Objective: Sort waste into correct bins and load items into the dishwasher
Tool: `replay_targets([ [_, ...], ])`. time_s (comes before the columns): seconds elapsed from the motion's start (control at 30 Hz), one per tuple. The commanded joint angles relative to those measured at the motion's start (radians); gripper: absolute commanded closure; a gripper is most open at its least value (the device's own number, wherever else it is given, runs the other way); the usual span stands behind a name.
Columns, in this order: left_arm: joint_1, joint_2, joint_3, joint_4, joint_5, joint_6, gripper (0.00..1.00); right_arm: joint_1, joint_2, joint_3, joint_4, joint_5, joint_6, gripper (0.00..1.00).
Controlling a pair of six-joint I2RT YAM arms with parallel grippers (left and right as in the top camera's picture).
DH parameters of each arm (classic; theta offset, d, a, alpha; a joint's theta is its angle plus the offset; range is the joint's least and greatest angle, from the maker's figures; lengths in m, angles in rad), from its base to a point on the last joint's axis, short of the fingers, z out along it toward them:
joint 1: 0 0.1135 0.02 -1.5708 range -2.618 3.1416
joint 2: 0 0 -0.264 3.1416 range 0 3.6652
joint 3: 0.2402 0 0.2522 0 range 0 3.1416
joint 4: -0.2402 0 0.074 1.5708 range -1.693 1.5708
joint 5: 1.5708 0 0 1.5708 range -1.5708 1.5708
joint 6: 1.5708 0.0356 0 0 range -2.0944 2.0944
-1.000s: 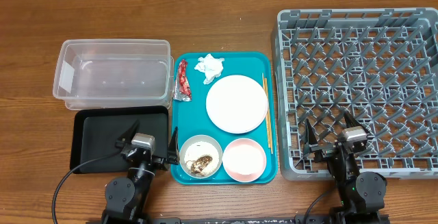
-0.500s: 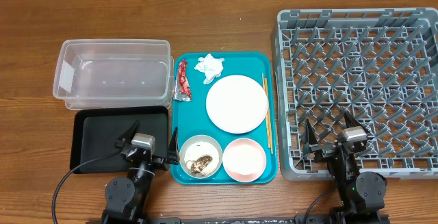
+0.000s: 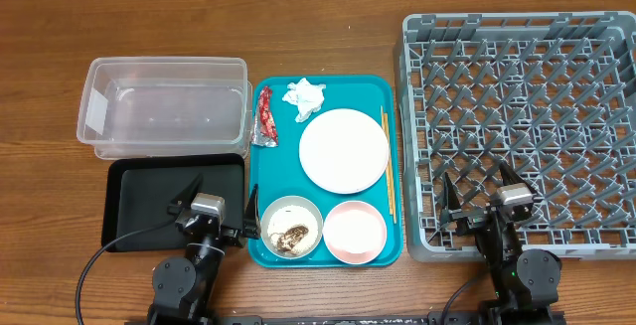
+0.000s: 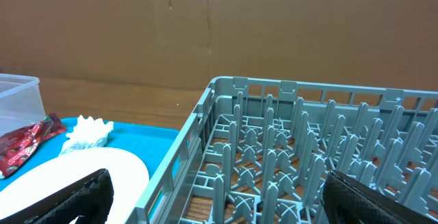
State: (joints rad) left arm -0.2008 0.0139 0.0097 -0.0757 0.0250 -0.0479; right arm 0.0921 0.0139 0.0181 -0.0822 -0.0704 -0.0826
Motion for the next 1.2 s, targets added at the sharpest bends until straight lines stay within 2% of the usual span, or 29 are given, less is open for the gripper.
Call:
replay_targets([
  [0.0, 0.006, -0.009, -0.005, 0.000, -0.006, 0.019, 0.00, 0.001, -0.009, -0.010, 0.005, 0.006, -0.004, 0.00],
  [0.87, 0.006, -0.008, -0.005, 0.000, -0.006, 0.019, 0.00, 0.001, -0.009, -0.010, 0.005, 0.006, -0.004, 0.00],
  [0.97, 0.006, -0.008, -0.005, 0.070, -0.006, 0.019, 0.00, 0.001, -0.009, -0.010, 0.005, 0.006, -0.004, 0.00],
  [1.07, 0.005, -0.008, -0.005, 0.064, 0.043, -0.009, 0.00, 0.001, -0.009, -0.010, 0.007, 0.004, -0.003, 0.00],
  [1.17, 0.004, -0.008, -0.005, 0.061, 0.085, -0.041, 0.00, 0.002, -0.009, -0.010, 0.015, -0.060, 0.066, 0.00],
])
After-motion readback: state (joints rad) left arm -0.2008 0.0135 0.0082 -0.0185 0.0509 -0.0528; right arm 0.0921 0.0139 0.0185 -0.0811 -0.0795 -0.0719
